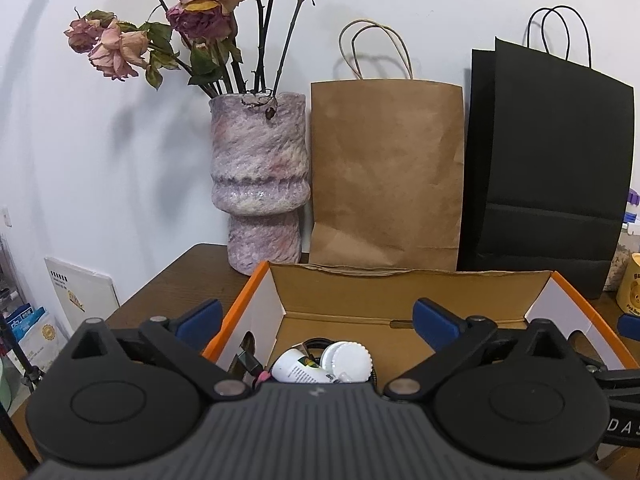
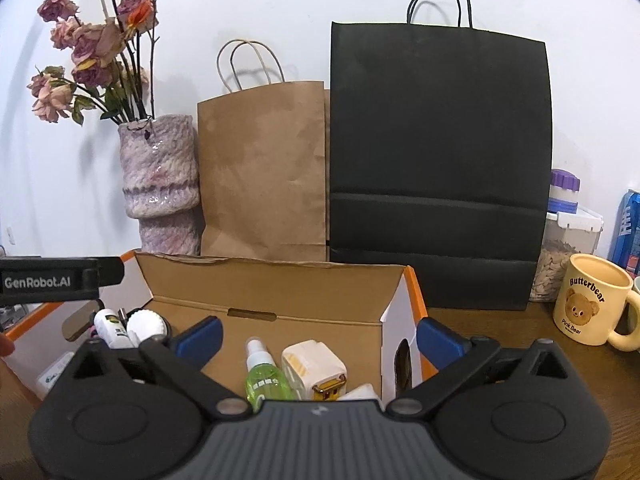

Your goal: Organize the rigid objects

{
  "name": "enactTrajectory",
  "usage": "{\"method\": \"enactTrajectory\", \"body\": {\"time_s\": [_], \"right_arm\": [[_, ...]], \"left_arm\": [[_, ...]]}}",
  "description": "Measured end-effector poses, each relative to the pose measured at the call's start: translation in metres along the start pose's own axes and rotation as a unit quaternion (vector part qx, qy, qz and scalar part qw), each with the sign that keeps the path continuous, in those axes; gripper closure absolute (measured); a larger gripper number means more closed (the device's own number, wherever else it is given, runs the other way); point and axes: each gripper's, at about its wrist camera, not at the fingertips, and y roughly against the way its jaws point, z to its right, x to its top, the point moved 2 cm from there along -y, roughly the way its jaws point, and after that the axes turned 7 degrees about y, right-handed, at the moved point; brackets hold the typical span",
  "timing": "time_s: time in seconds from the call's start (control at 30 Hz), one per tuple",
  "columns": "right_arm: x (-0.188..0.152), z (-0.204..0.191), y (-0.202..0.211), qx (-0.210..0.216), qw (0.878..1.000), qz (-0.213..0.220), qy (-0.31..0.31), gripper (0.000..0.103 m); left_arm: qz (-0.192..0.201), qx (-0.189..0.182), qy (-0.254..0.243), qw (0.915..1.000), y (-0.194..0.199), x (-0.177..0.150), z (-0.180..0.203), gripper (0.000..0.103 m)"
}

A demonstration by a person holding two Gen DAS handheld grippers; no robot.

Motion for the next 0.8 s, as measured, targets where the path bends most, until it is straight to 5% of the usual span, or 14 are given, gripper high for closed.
{"method": "enactTrajectory", "body": {"time_s": [0.8], "right_arm": [[-0.004, 0.015, 0.034, -0.02, 1.0, 0.016, -0.009, 0.0]], "left_arm": [[0.018, -0.005, -0.001, 0.9998, 0.035, -0.003, -0.009, 0.0]]}}
